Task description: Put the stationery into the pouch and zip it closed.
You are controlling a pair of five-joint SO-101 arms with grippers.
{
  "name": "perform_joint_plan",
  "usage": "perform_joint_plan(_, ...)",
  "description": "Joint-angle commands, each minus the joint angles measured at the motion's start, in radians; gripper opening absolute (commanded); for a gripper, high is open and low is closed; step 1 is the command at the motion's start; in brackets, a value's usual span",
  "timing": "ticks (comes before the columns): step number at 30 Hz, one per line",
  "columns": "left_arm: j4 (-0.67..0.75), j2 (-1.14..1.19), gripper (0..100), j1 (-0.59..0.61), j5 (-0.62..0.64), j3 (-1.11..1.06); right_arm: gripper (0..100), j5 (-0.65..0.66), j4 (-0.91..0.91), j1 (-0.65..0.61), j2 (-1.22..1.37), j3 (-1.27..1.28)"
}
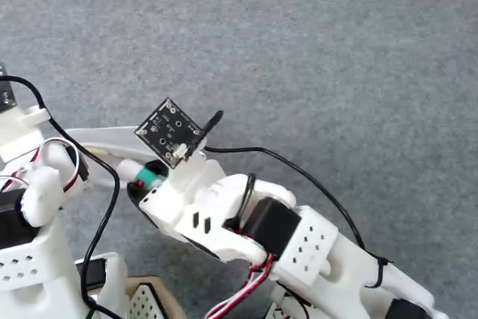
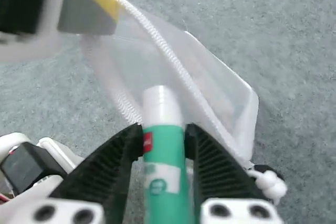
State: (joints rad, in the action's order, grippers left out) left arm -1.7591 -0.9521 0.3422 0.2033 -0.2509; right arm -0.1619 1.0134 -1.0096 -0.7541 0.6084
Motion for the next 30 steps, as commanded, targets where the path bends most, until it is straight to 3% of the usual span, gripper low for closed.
perform_joint_plan(1, 0.0, -0.023, 3, -0.008, -0.005, 0.007, 19.4, -0.012, 0.009, 0.008, 0.027, -0.015)
perform_joint_plan(14, 0.0, -0.025, 3, -0.03, -0.002, 0.012, 19.4, -0.011, 0.032, 0.011, 0.024, -0.035)
perform_joint_plan(19, 0.0, -0.025, 3, -0.028, 0.002, 0.013, 19.4, -0.011, 0.229, 0.029, -0.016, -0.03)
perform_joint_plan(26, 0.0, -0.025, 3, -0.027, 0.002, 0.013, 19.7, -0.012, 0.479, 0.239, -0.062, -0.007)
perform_joint_plan(30, 0.002, -0.025, 3, 0.001, 0.002, 0.015, 19.7, -0.011, 0.614, 0.186, -0.061, -0.005)
